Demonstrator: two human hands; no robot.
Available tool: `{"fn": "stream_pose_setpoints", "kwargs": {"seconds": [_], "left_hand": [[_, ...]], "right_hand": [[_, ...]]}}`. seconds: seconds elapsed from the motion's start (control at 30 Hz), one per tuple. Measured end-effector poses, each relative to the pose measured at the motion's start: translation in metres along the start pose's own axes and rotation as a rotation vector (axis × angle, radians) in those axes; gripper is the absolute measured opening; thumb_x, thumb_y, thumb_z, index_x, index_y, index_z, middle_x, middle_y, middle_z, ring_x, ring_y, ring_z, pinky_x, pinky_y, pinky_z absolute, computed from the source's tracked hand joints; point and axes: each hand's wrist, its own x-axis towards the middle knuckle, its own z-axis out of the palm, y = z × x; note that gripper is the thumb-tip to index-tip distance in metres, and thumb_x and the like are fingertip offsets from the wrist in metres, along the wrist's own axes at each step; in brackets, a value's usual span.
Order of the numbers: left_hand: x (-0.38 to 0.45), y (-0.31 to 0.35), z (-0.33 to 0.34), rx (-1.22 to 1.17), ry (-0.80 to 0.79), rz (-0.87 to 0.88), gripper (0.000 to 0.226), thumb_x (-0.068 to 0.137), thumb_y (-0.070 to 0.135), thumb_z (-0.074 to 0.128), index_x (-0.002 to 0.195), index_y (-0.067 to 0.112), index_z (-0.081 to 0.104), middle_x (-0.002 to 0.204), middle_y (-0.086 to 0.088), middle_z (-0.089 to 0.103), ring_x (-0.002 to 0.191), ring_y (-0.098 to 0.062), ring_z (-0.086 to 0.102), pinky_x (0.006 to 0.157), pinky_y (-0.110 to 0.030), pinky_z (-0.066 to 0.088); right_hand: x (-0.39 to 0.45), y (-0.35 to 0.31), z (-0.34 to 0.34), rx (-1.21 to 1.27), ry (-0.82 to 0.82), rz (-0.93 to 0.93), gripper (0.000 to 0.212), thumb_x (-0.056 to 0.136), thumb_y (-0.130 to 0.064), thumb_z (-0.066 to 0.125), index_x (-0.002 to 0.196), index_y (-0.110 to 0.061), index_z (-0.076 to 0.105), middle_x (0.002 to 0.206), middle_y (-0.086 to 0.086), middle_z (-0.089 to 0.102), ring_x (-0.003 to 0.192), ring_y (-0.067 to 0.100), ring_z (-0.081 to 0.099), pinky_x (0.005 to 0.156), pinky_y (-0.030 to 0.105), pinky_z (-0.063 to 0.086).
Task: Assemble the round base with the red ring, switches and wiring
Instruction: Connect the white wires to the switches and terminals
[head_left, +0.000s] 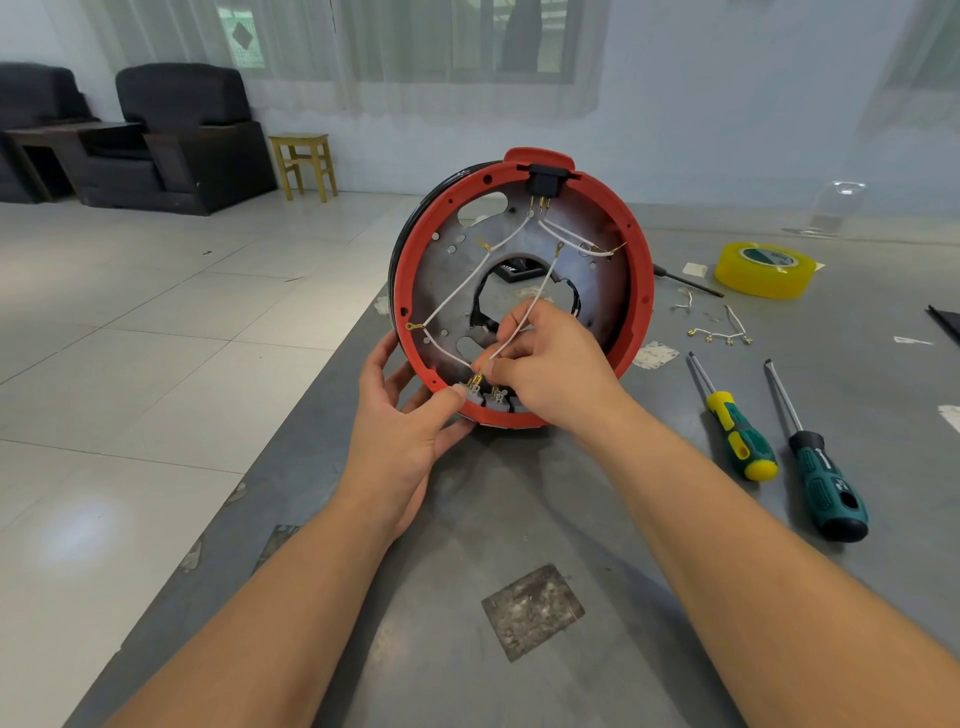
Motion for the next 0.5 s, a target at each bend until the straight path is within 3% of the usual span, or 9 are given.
{"fn": "stream_pose_setpoints", "kwargs": {"seconds": [0.27, 0.43, 0.5], "left_hand": [[0.0013, -0.0008, -0.0008, -0.012, -0.008, -0.003, 0.09, 0.076, -0.005, 0.086, 0.146, 0.037, 0.048, 0.141, -0.003, 0.061, 0.115, -0.025, 0.074, 0.081, -0.049, 0.065], [0.0009, -0.0014, -0.0011, -0.019, -0.012, 0.002, 0.089, 0.07, -0.001, 0.087, 0.142, 0.037, 0.05, 0.139, -0.003, 0.063, 0.116, -0.027, 0.073, 0.081, -0.05, 0.065], [0.001, -0.0016, -0.0014, -0.02, -0.015, 0.002, 0.09, 0.071, -0.002, 0.087, 0.143, 0.037, 0.05, 0.139, -0.003, 0.063, 0.116, -0.027, 0.073, 0.081, -0.05, 0.065]], "right_hand": [[0.0007, 0.001, 0.0005, 0.008, -0.008, -0.014, 0.028, 0.083, -0.013, 0.076, 0.088, -0.028, 0.054, 0.081, -0.001, 0.078, 0.086, 0.02, 0.074, 0.088, 0.047, 0.058], [0.0, -0.0001, -0.0003, 0.018, -0.012, -0.023, 0.026, 0.085, -0.013, 0.076, 0.088, -0.027, 0.055, 0.081, -0.004, 0.078, 0.087, 0.017, 0.073, 0.085, 0.044, 0.058], [0.0, -0.0002, -0.001, 0.019, -0.012, -0.023, 0.027, 0.085, -0.013, 0.076, 0.087, -0.028, 0.054, 0.082, -0.004, 0.078, 0.083, 0.016, 0.072, 0.078, 0.039, 0.058]]}}
